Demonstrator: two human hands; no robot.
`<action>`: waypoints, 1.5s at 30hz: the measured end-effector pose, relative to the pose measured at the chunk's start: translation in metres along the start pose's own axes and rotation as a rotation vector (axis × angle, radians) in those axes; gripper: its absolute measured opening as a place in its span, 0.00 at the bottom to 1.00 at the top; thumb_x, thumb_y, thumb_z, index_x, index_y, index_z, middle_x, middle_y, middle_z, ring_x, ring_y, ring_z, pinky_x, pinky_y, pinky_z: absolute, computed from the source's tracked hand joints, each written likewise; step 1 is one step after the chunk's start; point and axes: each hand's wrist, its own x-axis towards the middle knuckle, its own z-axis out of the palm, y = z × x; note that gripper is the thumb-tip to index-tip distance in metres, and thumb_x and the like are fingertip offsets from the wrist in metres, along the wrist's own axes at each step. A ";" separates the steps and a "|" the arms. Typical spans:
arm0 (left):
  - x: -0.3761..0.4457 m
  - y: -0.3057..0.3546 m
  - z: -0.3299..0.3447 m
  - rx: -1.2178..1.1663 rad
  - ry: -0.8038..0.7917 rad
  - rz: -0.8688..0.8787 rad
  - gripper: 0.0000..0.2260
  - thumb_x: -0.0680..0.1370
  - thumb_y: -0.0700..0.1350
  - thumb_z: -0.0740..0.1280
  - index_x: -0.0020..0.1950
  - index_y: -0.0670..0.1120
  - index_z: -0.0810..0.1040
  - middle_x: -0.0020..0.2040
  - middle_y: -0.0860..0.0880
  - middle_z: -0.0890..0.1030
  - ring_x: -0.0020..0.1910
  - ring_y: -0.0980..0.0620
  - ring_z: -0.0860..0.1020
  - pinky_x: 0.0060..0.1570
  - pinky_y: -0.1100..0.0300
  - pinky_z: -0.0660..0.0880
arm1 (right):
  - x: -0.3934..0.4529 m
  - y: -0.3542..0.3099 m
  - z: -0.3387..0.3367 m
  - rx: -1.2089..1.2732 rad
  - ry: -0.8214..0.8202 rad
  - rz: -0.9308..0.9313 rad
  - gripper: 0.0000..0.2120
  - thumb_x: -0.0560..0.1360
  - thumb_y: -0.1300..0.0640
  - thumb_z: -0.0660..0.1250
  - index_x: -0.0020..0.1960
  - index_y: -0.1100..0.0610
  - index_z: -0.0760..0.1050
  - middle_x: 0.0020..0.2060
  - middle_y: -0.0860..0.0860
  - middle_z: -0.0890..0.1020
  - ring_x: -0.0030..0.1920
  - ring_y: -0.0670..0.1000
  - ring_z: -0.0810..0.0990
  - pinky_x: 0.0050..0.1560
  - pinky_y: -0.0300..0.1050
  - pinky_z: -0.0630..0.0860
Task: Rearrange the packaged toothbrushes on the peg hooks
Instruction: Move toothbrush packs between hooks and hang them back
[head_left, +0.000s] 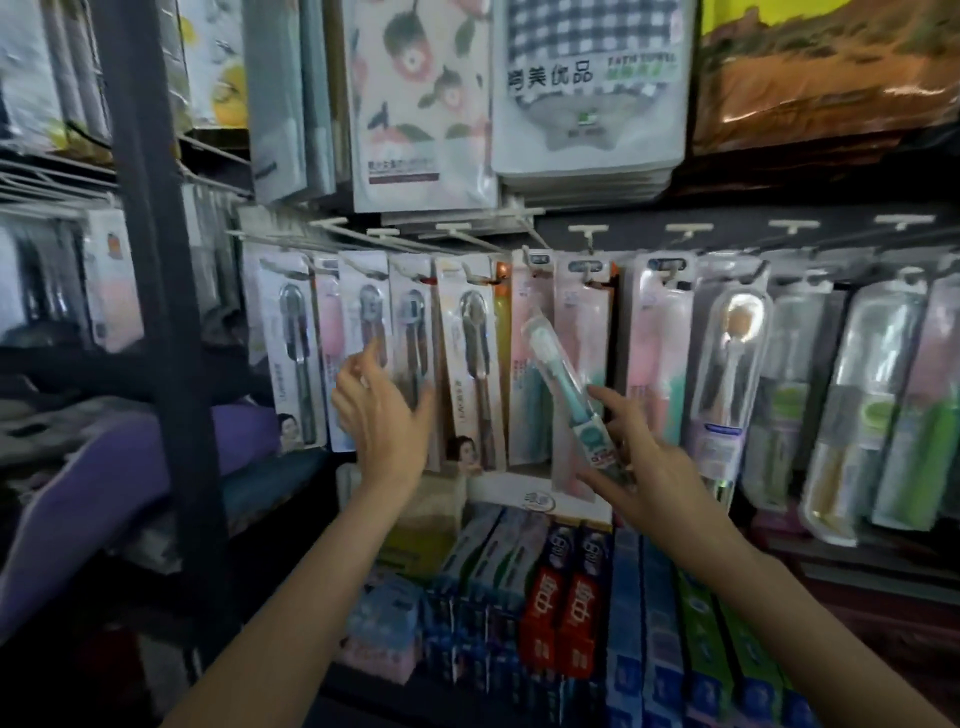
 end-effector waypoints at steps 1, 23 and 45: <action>0.008 -0.010 -0.001 -0.011 -0.001 -0.022 0.27 0.75 0.48 0.67 0.69 0.43 0.61 0.63 0.38 0.64 0.62 0.38 0.64 0.62 0.47 0.60 | 0.006 -0.003 0.006 0.012 -0.016 0.016 0.36 0.72 0.55 0.70 0.65 0.32 0.50 0.53 0.52 0.80 0.43 0.49 0.80 0.40 0.47 0.79; 0.060 -0.075 -0.018 -0.118 -0.161 0.108 0.30 0.70 0.50 0.73 0.67 0.42 0.65 0.60 0.44 0.74 0.58 0.45 0.73 0.57 0.48 0.73 | 0.050 -0.026 0.076 0.089 0.010 0.149 0.33 0.72 0.56 0.69 0.67 0.40 0.53 0.39 0.42 0.77 0.33 0.41 0.77 0.33 0.35 0.75; 0.070 -0.074 -0.045 0.104 -0.144 0.066 0.30 0.70 0.46 0.73 0.68 0.45 0.64 0.62 0.41 0.70 0.62 0.41 0.68 0.59 0.42 0.67 | 0.045 -0.041 0.076 0.098 0.131 0.111 0.23 0.75 0.59 0.65 0.66 0.48 0.62 0.49 0.47 0.77 0.38 0.47 0.80 0.33 0.49 0.80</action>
